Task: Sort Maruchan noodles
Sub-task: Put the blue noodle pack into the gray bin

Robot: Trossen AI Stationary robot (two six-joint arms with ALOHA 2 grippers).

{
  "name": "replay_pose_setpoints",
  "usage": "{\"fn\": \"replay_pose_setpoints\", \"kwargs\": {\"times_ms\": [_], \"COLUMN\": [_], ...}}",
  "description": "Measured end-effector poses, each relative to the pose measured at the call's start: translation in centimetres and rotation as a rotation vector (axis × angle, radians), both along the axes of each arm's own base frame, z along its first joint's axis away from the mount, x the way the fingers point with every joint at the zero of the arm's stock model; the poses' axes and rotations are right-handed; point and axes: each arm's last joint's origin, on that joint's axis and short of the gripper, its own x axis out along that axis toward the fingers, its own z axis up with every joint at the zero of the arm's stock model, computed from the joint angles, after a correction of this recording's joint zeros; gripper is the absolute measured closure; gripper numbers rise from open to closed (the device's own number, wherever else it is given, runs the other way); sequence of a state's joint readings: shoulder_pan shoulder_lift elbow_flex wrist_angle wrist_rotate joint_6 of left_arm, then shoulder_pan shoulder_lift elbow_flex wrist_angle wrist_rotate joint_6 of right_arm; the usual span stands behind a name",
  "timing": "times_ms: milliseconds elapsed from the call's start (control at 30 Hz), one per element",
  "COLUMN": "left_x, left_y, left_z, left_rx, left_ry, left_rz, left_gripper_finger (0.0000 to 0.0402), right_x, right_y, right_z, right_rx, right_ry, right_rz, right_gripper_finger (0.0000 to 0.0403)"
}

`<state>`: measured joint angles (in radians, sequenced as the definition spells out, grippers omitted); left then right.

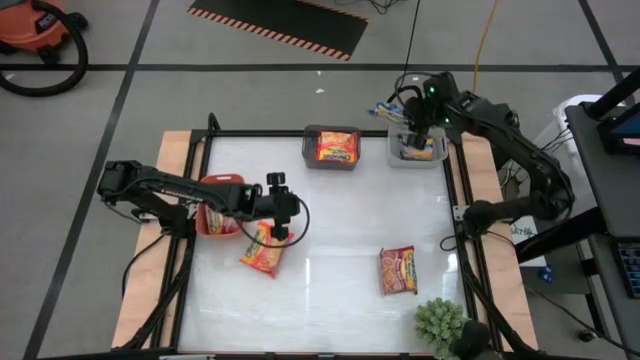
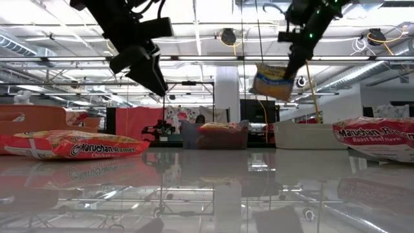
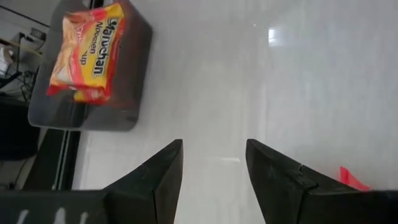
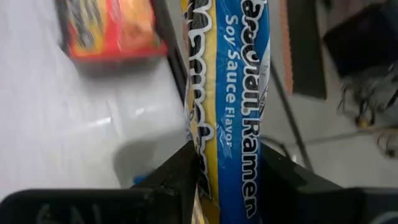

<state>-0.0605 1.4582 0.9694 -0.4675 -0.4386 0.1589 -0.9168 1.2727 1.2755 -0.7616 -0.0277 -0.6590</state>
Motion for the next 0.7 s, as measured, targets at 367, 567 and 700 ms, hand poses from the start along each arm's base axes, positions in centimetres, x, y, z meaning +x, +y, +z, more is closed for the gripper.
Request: {"fn": "replay_pose_setpoints", "kwargs": {"times_ms": [367,567,700], "left_x": [0.1,0.3,0.3], "left_y": [0.3,0.2,0.2], "left_z": [0.0,0.0,0.0], "left_rx": [-0.031,-0.053,-0.055], "left_ry": [0.009,-0.006,-0.006], "left_rz": [-0.063,-0.080,-0.082], "left_gripper_finger": [0.0220,0.0220,0.0220], "right_x": [-1.4,-2.0,-2.2], "right_y": [-2.8,-3.3,-3.1], "right_z": [-4.3,-5.7,-6.0], "right_rx": [0.241,0.335,0.362], "right_ry": [0.190,0.285,0.322], "right_rz": [-0.082,-0.201,-0.175], "right_gripper_finger": [0.0289,0.0289,0.0289]}}
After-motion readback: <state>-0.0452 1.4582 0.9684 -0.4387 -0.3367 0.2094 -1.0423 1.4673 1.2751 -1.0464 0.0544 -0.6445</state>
